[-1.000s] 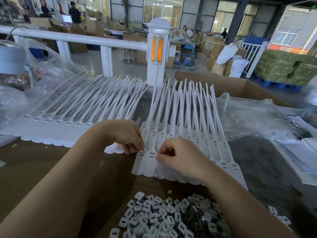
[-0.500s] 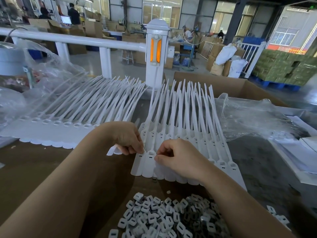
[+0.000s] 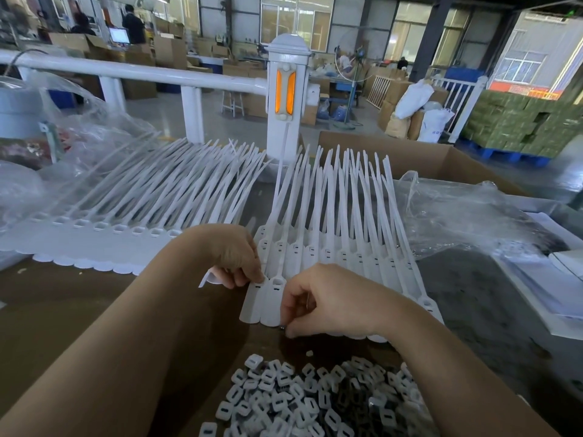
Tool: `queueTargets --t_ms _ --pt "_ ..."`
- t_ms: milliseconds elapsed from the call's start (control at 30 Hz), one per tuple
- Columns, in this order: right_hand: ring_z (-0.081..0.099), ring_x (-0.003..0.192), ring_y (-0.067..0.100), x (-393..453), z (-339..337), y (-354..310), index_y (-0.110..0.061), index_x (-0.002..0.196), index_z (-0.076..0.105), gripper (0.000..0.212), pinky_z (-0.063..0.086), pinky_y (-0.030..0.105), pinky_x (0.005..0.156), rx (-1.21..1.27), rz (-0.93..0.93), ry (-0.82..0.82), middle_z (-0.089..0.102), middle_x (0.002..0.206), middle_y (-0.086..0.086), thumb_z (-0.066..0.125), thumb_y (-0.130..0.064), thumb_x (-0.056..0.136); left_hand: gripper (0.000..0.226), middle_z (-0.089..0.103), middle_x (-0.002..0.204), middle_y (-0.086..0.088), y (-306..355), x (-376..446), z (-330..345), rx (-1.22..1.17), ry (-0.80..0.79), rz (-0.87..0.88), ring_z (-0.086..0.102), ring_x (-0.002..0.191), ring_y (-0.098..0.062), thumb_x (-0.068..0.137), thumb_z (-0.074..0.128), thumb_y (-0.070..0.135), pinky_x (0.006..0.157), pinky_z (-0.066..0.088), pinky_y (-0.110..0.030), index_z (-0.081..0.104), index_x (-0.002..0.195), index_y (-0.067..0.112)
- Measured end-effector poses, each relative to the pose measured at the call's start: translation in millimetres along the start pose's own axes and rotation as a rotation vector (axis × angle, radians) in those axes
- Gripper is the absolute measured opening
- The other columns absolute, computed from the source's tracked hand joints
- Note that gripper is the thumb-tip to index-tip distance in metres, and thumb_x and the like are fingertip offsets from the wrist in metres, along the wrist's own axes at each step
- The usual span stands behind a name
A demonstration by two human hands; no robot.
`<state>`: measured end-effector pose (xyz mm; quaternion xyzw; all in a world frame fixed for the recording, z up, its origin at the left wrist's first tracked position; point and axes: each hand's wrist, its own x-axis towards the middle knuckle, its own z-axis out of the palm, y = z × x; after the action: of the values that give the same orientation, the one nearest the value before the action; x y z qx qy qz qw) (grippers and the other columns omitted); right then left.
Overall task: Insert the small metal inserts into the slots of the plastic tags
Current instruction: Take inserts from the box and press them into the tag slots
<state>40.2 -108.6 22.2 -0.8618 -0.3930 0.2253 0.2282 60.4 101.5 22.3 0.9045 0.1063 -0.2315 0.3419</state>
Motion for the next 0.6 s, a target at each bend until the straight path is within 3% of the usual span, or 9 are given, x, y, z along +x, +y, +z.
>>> queueTargets --t_ms 267,467,600 --pt "0.059 0.080 -0.006 -3 4 -15 -0.029 0.092 0.075 0.010 0.048 0.017 0.073 0.018 -0.154 -0.140 0.061 0.079 -0.030 0.078 -0.024 0.084 0.011 0.068 0.060 -0.002 -2 3 1 -0.009 0.008 0.005 0.066 0.056 -0.010 0.083 0.078 0.012 0.050 0.052 -0.019 0.068 0.079 0.010" --pt "0.057 0.078 -0.015 4 22 -22 -0.032 0.108 0.074 0.018 0.041 0.003 0.068 -0.054 -0.188 -0.132 0.070 0.095 -0.020 0.071 -0.026 0.091 0.011 0.067 0.052 0.001 -3 3 1 -0.007 0.004 0.011 0.066 0.049 -0.008 0.083 0.078 0.013 0.050 0.052 -0.020 0.068 0.079 0.009" --pt "0.059 0.076 -0.007 3 18 -18 -0.036 0.104 0.073 0.014 0.048 0.016 0.066 -0.088 -0.107 -0.054 0.063 0.084 -0.017 0.069 -0.031 0.092 0.011 0.067 0.052 0.003 -2 1 0 0.001 -0.006 0.021 0.066 0.049 -0.006 0.083 0.078 0.014 0.049 0.052 -0.019 0.068 0.081 0.010"
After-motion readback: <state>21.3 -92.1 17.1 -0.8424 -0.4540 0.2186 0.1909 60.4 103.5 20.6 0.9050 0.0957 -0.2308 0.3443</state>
